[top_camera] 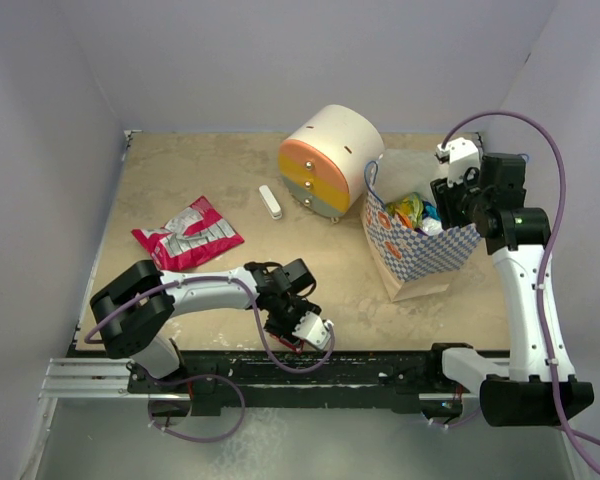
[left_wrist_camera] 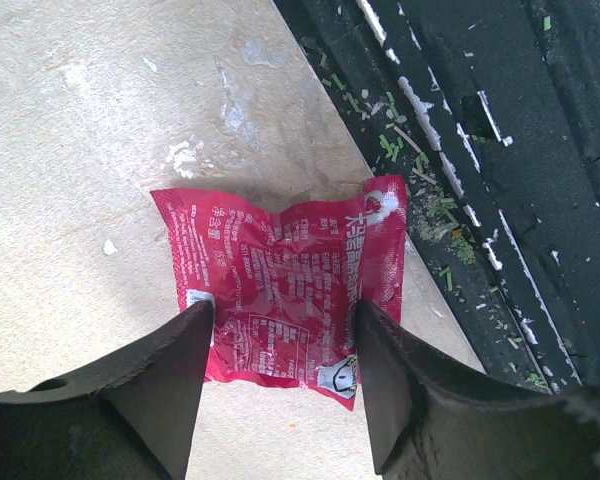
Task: Place the snacks into the paper bag
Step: Pick up the snack from the center of the board.
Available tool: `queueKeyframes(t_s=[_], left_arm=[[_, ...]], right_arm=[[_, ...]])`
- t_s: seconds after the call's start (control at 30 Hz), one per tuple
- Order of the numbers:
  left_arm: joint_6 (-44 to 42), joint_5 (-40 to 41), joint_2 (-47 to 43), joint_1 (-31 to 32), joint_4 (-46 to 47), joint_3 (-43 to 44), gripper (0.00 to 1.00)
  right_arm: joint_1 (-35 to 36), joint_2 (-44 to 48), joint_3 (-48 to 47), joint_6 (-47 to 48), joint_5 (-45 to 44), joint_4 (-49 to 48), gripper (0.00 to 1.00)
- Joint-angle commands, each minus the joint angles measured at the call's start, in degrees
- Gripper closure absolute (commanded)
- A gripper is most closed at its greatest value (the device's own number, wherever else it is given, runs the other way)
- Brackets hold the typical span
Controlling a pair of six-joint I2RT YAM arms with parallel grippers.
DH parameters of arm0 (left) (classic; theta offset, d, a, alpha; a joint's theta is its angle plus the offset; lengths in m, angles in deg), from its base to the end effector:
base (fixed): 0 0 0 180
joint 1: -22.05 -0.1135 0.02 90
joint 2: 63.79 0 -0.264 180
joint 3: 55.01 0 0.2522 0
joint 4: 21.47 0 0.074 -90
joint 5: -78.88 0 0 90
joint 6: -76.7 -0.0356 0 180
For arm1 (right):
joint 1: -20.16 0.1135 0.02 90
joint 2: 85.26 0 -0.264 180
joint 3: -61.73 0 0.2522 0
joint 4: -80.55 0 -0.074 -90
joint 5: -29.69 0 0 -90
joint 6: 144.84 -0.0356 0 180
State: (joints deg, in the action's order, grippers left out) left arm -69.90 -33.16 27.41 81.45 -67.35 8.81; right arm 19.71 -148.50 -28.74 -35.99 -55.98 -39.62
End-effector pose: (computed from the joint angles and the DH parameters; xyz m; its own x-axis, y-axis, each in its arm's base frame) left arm 0.1312 -0.2481 0.1590 0.4437 0.7700 -0.4586 0.8764 -0.4796 0.0426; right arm 0.2176 0.0010 0.4056 -0.4918 -0.3183 -0.8104 -0.2268 0.9455 -0.2337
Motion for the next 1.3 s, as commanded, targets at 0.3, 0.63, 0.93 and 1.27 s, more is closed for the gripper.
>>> queueKeyframes(t_s=[0.3,0.63,0.93,1.27], left_arm=[[1.1,-1.1,-2.2,-3.0,-3.1,4.7,0.64],[4.1,-6.9,-7.0,-9.8,-3.8,7.2,0.93],[8.1,-12.1,-15.3,-19.5,-2.8,8.6,1.00],[8.4,-19.0,-17.3,-29.4,-7.9,19.0,1.00]], right_arm=[[-0.3,-0.6,-6.8,3.7,7.4,-0.8,0.45],[-0.3,-4.1,-15.6,5.0,14.9,0.8,0.44],[0.4,-5.2,-22.6,5.0,35.8,-1.6,0.42],[14.5,-8.4,-25.3,5.9,41.8,-7.2,0.40]])
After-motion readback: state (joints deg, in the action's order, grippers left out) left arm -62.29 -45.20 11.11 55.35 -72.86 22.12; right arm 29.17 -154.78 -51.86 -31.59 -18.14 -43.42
